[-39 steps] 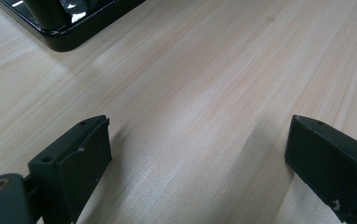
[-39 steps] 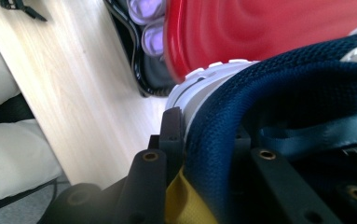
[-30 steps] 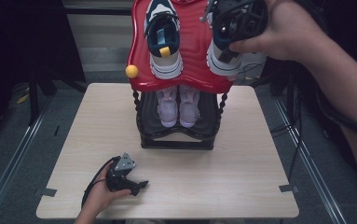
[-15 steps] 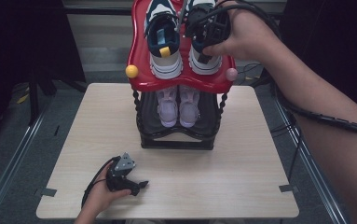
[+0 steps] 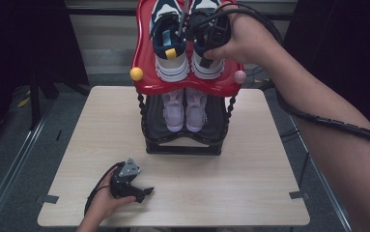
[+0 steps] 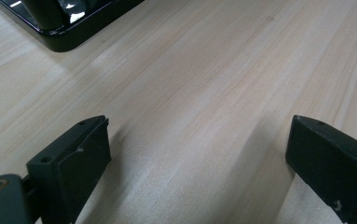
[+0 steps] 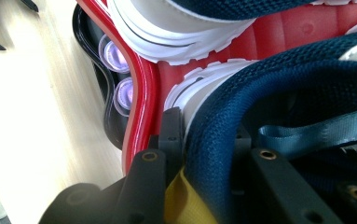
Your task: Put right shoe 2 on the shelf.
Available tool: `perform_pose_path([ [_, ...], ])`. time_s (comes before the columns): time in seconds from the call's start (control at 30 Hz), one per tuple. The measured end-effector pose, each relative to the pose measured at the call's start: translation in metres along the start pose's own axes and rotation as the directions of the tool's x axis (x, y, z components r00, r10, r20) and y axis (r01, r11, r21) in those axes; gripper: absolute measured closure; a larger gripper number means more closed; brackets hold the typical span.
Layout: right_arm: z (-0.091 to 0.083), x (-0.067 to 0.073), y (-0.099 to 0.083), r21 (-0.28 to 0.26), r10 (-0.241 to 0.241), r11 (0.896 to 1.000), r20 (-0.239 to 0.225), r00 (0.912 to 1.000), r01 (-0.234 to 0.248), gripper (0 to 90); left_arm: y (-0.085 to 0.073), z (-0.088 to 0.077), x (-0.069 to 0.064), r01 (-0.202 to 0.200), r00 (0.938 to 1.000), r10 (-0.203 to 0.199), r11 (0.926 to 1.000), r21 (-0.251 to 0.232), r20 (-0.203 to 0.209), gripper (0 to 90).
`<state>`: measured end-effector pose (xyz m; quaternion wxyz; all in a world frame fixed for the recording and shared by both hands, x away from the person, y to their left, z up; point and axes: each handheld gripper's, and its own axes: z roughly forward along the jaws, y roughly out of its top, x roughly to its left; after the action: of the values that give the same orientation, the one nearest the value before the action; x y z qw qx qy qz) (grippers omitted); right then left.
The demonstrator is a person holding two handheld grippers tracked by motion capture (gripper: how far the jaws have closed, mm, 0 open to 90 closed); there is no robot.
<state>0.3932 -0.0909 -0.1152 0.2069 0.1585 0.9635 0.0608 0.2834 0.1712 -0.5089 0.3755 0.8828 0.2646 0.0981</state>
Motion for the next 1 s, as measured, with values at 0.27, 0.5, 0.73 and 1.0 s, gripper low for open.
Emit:
perform_pose_path([
  [0.27,0.0003,-0.0015,0.0019,-0.012,-0.005,1.000,-0.003,1.0000,0.005,74.6,0.0000,0.0001,0.0001,-0.001,1.0000,0.001,1.0000,0.000,0.001,5.8],
  [0.5,0.0006,-0.0023,0.0042,-0.020,-0.001,1.000,0.002,1.0000,0.001,74.4,0.0000,0.0000,0.0001,-0.002,1.0000,0.002,1.0000,0.000,0.001,5.8],
  [0.73,0.0006,-0.0025,0.0058,-0.011,-0.012,1.000,-0.007,0.9999,0.011,74.1,0.0001,-0.0002,0.0006,-0.009,1.0000,0.009,0.9999,0.005,0.002,5.8],
  [1.0,0.0006,-0.0040,0.0057,-0.005,-0.017,1.000,-0.010,0.9998,0.017,72.8,0.0000,0.0001,0.0002,-0.002,1.0000,0.002,1.0000,0.000,0.001,5.8],
])
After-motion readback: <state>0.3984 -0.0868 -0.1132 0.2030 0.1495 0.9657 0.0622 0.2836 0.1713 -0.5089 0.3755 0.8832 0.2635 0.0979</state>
